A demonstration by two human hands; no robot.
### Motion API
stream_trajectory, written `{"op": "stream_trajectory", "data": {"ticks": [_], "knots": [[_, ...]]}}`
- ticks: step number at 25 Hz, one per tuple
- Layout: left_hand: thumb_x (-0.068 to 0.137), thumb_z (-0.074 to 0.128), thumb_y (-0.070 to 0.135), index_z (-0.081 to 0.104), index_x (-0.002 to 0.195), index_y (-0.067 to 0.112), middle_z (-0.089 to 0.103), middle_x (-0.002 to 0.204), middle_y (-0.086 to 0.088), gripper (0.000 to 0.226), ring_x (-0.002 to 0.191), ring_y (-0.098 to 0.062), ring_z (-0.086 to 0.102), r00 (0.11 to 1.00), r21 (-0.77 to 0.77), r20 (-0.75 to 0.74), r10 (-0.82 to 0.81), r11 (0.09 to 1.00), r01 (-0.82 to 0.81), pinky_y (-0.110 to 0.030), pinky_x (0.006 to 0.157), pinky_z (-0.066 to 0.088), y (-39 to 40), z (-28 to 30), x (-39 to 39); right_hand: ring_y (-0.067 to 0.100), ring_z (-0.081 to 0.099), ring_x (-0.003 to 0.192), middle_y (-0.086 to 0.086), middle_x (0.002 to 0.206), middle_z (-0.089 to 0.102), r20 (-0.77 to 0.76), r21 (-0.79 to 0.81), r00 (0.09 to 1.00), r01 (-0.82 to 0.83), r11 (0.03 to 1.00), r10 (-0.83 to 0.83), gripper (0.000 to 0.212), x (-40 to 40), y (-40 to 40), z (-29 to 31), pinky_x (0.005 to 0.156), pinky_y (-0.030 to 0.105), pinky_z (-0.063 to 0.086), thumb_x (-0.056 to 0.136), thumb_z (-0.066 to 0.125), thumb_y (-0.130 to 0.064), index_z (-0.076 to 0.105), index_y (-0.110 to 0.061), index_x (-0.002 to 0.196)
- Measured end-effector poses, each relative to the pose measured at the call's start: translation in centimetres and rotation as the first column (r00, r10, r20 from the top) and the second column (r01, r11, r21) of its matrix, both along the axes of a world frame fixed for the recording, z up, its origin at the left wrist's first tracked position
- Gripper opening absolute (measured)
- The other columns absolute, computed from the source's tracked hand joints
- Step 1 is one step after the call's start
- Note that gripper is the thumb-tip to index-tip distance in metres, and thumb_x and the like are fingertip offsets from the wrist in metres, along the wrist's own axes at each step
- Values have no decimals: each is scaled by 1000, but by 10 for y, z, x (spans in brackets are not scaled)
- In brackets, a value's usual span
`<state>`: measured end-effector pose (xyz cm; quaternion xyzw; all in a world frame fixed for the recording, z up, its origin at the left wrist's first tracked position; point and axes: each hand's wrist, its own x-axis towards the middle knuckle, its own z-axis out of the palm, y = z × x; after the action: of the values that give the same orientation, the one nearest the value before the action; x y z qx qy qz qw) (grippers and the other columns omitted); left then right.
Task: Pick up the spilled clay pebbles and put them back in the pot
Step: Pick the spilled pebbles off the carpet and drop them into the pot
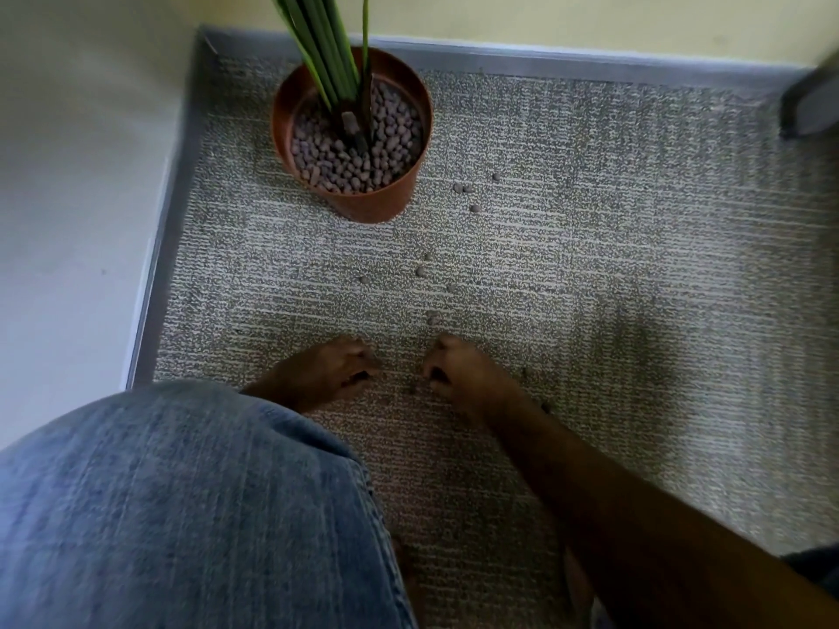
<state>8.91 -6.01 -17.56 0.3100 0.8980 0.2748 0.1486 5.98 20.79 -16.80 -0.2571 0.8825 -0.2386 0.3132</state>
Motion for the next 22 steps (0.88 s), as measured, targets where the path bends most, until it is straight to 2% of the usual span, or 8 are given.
{"op": "stream_trajectory", "data": {"ticks": [3, 7, 9, 11, 14, 17, 19, 22], "knots": [[106, 40, 49, 81, 99, 8, 75, 98, -9, 59, 83, -22, 74, 998, 4, -55, 5, 1000, -5, -29, 75, 58, -5, 8, -2, 15, 62, 96, 0, 110, 57, 64, -121, 957, 288, 950, -282, 13, -25, 2, 14, 86, 28, 53, 82, 76, -12, 71, -16, 94], [91, 74, 17, 79, 101, 9, 74, 102, -7, 14, 88, -21, 72, 986, 41, -47, 163, 986, -161, -40, 80, 62, -5, 33, -25, 7, 64, 93, -5, 106, 63, 198, -229, 810, 586, 777, -552, 14, -63, -2, 52, 87, 26, 58, 83, 78, -13, 70, -15, 94], [89, 78, 14, 77, 108, 13, 72, 107, 0, 19, 91, -11, 68, 967, 97, -90, 238, 969, -229, -32, 82, 62, -6, 54, -46, 11, 70, 91, -3, 98, 69, 289, -306, 746, 666, 681, -600, 14, -85, -9, 78, 81, 26, 62, 84, 78, -9, 70, -11, 95], [91, 76, 19, 74, 112, 17, 70, 111, 5, 21, 91, -1, 64, 943, 161, -184, 278, 955, -250, -14, 83, 58, -9, 83, -73, 18, 74, 89, 4, 94, 74, 287, -380, 751, 659, 649, -595, 14, -109, -20, 103, 78, 28, 63, 84, 78, -7, 71, -6, 96], [93, 75, 22, 75, 112, 19, 71, 114, 4, 19, 86, 1, 63, 880, 180, -329, 343, 937, -298, -8, 78, 55, -14, 124, -119, 23, 73, 90, 9, 96, 74, 170, -502, 805, 567, 653, -569, 16, -145, -42, 135, 81, 33, 62, 81, 80, -7, 73, -4, 94], [94, 71, 22, 75, 113, 18, 71, 112, 1, 20, 83, -9, 67, 827, 228, -361, 431, 901, -370, -22, 79, 59, -14, 142, -162, 10, 69, 85, -3, 91, 74, -57, -484, 876, 396, 780, -479, 16, -181, -68, 153, 81, 23, 55, 79, 80, -14, 75, -9, 94], [93, 67, 20, 73, 119, 16, 71, 117, -3, 27, 97, -13, 69, 819, 211, -340, 463, 886, -414, -35, 88, 61, -12, 142, -180, 8, 65, 93, -5, 99, 71, -172, -378, 909, 294, 878, -379, 19, -195, -86, 156, 85, 18, 49, 83, 76, -15, 74, -11, 101], [95, 64, 13, 71, 124, 14, 67, 133, -1, 31, 121, -13, 65, 842, 228, -264, 470, 879, -419, -36, 101, 58, -14, 134, -179, 12, 59, 104, -3, 112, 64, -200, -277, 940, 216, 936, -276, 31, -198, -95, 149, 78, 8, 38, 93, 59, -7, 67, -8, 122]]}}
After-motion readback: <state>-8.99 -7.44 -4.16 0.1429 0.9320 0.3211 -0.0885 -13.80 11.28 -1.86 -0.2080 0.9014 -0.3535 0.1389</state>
